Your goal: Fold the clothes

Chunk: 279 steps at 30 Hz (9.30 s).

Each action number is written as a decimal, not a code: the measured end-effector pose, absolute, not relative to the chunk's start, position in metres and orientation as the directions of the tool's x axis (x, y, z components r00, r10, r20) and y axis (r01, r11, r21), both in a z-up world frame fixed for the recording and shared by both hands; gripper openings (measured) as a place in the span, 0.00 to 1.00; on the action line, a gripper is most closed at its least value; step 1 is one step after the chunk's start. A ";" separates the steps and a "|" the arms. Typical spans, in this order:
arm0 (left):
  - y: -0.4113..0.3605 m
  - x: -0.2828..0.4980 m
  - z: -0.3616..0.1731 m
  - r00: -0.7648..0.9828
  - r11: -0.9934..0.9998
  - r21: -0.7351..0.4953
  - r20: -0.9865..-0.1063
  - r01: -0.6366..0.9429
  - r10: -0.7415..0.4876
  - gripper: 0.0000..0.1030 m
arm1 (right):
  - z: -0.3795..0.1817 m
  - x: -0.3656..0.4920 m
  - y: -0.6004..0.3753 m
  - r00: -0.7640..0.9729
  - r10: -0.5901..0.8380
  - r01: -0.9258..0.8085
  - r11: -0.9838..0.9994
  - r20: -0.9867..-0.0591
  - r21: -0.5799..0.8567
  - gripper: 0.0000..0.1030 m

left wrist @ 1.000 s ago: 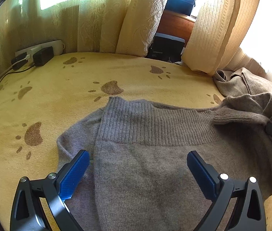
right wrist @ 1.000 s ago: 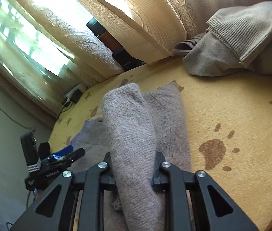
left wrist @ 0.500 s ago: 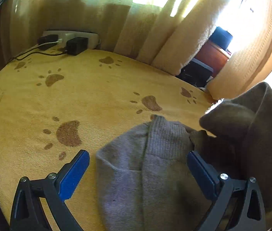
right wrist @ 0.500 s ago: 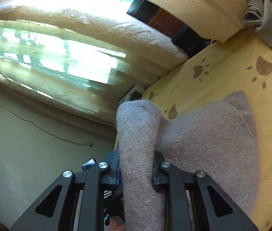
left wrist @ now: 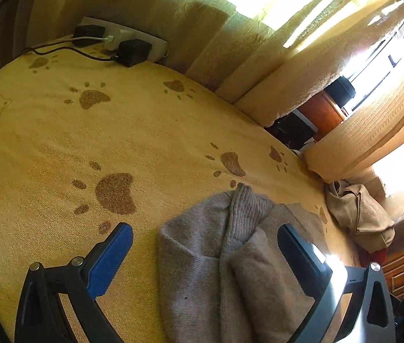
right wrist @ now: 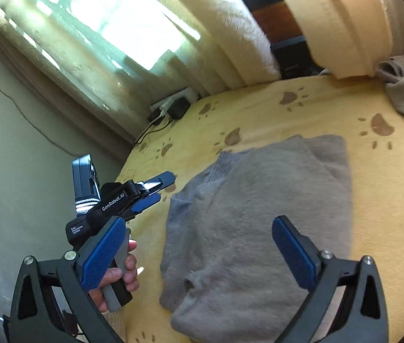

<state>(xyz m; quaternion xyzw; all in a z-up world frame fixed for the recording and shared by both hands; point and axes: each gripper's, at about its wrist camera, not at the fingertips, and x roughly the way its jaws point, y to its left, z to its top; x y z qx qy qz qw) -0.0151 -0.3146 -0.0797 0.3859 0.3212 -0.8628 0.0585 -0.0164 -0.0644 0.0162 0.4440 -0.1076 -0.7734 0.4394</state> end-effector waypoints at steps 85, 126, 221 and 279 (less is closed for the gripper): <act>-0.212 -0.001 -0.080 -0.558 -0.358 -0.921 -0.380 0.153 0.738 1.00 | -0.079 0.152 -0.119 -0.743 -0.572 0.471 -0.078 -0.348 -0.879 0.79; -0.215 -0.084 -0.119 -0.571 -0.159 -0.930 -0.331 0.330 0.751 1.00 | 0.018 0.043 -0.079 -0.425 -0.684 0.880 -0.467 -0.593 -0.093 0.11; -0.215 0.050 -0.097 -0.508 -0.723 -0.682 -0.663 0.107 0.550 0.60 | -0.068 0.139 -0.068 -0.638 -0.487 0.753 -0.233 -0.596 -0.615 0.10; -0.256 -0.073 -0.077 -0.687 -0.749 -0.623 -0.647 0.226 0.331 0.80 | -0.064 -0.087 -0.136 -0.377 -0.515 0.706 -0.698 -0.770 0.121 0.67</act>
